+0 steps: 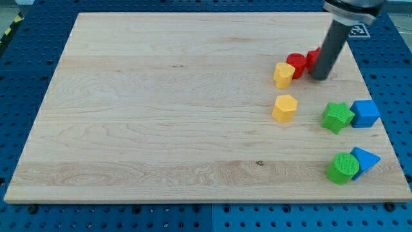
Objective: Move the red circle diagonally to the top left of the red star
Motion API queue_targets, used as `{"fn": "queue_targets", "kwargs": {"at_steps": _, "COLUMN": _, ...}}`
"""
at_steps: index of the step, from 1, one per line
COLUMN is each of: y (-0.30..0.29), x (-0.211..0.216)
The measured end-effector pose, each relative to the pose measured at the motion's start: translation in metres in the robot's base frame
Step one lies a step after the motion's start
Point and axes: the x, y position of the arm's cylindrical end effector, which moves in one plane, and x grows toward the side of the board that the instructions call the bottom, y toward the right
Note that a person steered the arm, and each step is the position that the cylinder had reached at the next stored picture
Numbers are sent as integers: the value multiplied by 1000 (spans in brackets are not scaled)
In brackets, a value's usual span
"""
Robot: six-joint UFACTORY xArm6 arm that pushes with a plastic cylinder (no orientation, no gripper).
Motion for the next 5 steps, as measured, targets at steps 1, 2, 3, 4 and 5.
{"fn": "queue_targets", "kwargs": {"at_steps": 1, "y": -5, "x": 1}}
{"fn": "queue_targets", "kwargs": {"at_steps": 2, "y": -5, "x": 42}}
{"fn": "queue_targets", "kwargs": {"at_steps": 3, "y": -30, "x": 39}}
{"fn": "queue_targets", "kwargs": {"at_steps": 4, "y": -51, "x": -24}}
{"fn": "queue_targets", "kwargs": {"at_steps": 5, "y": -52, "x": -36}}
